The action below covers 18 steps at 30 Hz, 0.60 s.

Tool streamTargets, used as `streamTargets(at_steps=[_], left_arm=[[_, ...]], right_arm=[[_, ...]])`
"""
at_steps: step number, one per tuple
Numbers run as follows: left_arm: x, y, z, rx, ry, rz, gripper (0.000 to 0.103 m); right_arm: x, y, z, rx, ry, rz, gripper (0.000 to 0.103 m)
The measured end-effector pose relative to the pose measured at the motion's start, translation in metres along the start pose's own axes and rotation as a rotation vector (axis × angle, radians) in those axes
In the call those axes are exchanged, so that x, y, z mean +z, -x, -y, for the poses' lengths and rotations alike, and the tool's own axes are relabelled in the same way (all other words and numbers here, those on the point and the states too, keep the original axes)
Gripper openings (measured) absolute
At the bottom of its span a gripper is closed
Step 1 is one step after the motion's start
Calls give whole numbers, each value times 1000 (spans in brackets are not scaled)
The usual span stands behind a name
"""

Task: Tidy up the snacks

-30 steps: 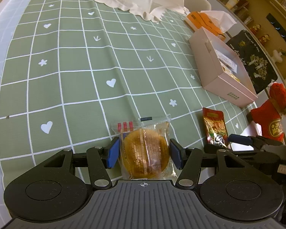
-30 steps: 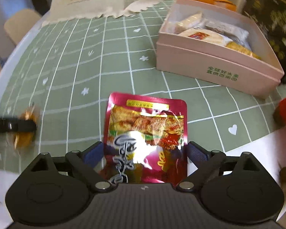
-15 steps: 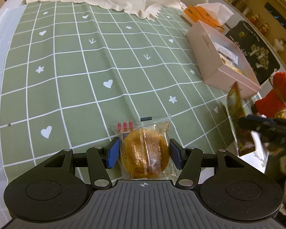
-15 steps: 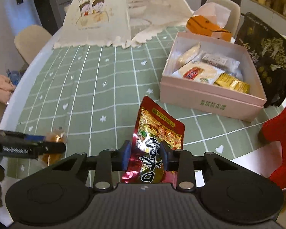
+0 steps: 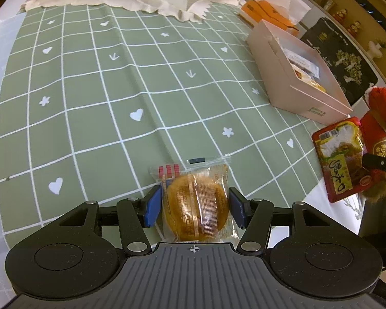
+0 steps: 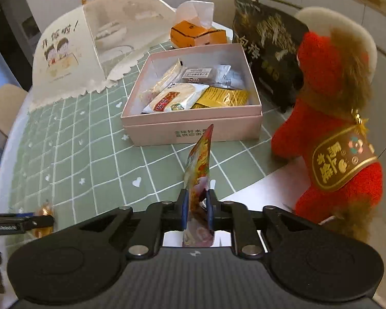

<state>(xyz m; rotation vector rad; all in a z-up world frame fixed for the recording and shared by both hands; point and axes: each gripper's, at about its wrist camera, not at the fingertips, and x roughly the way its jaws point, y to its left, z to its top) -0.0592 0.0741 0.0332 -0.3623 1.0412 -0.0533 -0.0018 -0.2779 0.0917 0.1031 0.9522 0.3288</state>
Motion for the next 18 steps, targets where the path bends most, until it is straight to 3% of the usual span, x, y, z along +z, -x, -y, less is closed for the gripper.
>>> streamTargets(at_steps=[4, 7, 9, 11, 18], left_arm=[[0, -1, 4, 2, -4, -8, 61], [-1, -1, 7, -4, -4, -19, 61], [-2, -2, 9, -11, -3, -24, 61], [-1, -3, 10, -24, 4, -28, 61], [1, -10, 31, -56, -38, -75, 61]], right_arm=[[6, -9, -6, 46, 4, 3, 17], [4, -19, -23, -2, 87, 0, 18], [2, -23, -28, -5, 123, 7, 27], [4, -36, -29, 19, 113, 3, 34], [7, -72, -42, 175, 136, -100, 40]])
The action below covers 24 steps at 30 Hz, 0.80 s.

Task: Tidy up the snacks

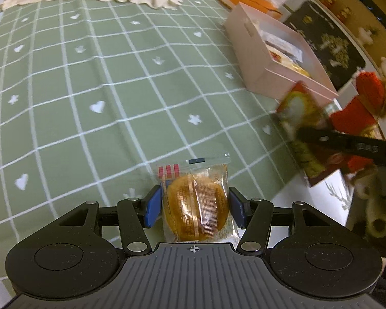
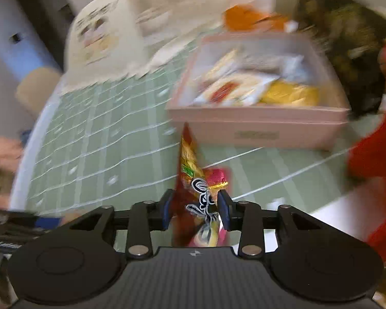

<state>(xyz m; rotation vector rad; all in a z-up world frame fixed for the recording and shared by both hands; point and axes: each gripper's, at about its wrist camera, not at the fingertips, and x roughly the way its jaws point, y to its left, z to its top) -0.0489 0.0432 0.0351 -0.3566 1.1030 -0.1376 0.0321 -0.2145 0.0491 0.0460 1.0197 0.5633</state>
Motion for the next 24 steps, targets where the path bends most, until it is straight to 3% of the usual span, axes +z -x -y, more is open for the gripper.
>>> streamTargets(at_steps=[2, 4, 9, 10, 16, 19, 24], left_arm=[[0, -4, 7, -8, -18, -11, 61], [1, -8, 14, -17, -34, -24, 61], [6, -9, 26, -45, -62, -20, 61], [6, -9, 27, -48, -65, -19, 61], [7, -16, 31, -63, -70, -44, 61], [7, -14, 32, -60, -78, -51, 61], [7, -7, 32, -36, -86, -29, 61]], right_arm=[[-1, -12, -7, -13, 28, -24, 46], [-2, -11, -17, -68, 57, 2, 43], [0, 11, -22, -231, 145, 82, 22], [1, 15, -17, -244, 135, 78, 22], [-9, 6, 13, -153, 20, 5, 25], [-15, -15, 12, -219, 23, -30, 26], [-8, -4, 0, -234, 53, 26, 23]])
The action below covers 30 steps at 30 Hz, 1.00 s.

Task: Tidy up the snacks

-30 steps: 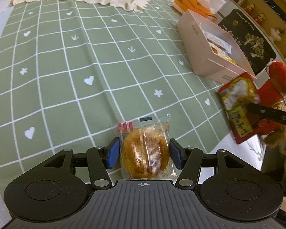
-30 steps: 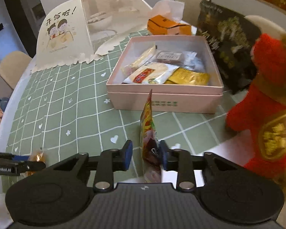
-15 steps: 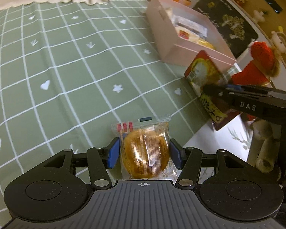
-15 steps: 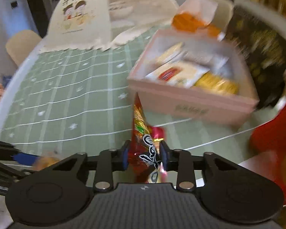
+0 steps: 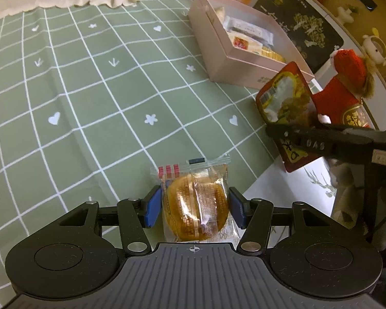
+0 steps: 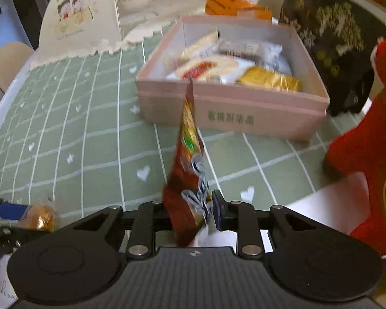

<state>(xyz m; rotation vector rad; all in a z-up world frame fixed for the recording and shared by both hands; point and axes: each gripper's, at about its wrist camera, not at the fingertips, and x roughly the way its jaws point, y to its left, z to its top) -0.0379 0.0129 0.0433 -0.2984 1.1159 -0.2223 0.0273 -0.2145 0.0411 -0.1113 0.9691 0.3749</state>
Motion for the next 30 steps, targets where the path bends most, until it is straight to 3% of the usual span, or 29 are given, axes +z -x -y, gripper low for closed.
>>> streamTargets(at_steps=[8, 10, 13, 19, 23, 26, 30], left_arm=[[13, 5, 17, 1, -79, 8, 61], [27, 8, 23, -31, -101, 10, 60], [64, 19, 38, -100, -129, 60, 61], [165, 41, 82, -208, -177, 281, 61], [217, 2, 95, -218, -136, 279, 59], [228, -12, 88, -260, -81, 325, 59], [210, -6, 70, -273, -31, 353, 59]], right_arm=[[15, 57, 9, 28, -26, 69, 21], [16, 73, 13, 28, -43, 88, 21], [17, 90, 18, 24, -57, 103, 21], [12, 89, 28, -18, -75, 94, 21], [8, 82, 31, -52, -84, 82, 21], [6, 85, 36, -49, -92, 92, 21], [23, 95, 46, -30, -89, 143, 21]])
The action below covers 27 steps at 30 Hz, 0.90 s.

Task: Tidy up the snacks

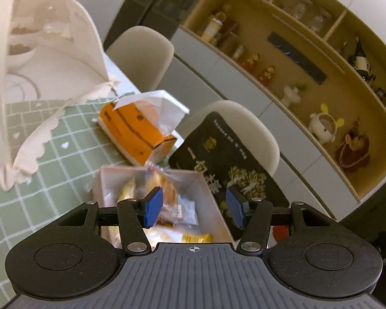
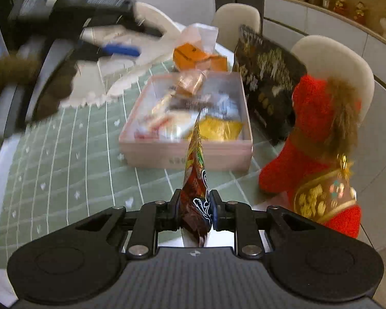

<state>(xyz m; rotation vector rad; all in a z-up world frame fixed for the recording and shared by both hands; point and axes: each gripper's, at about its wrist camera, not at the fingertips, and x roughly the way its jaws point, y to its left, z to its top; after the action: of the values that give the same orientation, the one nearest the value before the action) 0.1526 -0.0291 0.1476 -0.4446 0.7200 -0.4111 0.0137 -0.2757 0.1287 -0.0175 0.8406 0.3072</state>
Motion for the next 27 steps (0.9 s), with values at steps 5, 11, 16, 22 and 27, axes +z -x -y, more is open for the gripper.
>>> streamTargets(at_steps=[5, 11, 16, 22, 27], left_arm=[[-41, 28, -15, 90, 0, -33, 59], [-100, 43, -41, 158, 108, -82, 59], [-137, 60, -60, 196, 159, -131, 59], [-153, 38, -53, 141, 168, -185, 59], [-151, 8, -24, 40, 39, -257, 59]], right_arm=[[63, -8, -9, -142, 172, 157, 13], [95, -73, -33, -207, 378, 217, 13], [66, -60, 4, -5, 120, 91, 30], [-10, -47, 29, -62, -23, -63, 47], [-43, -53, 39, -90, -110, -136, 48]])
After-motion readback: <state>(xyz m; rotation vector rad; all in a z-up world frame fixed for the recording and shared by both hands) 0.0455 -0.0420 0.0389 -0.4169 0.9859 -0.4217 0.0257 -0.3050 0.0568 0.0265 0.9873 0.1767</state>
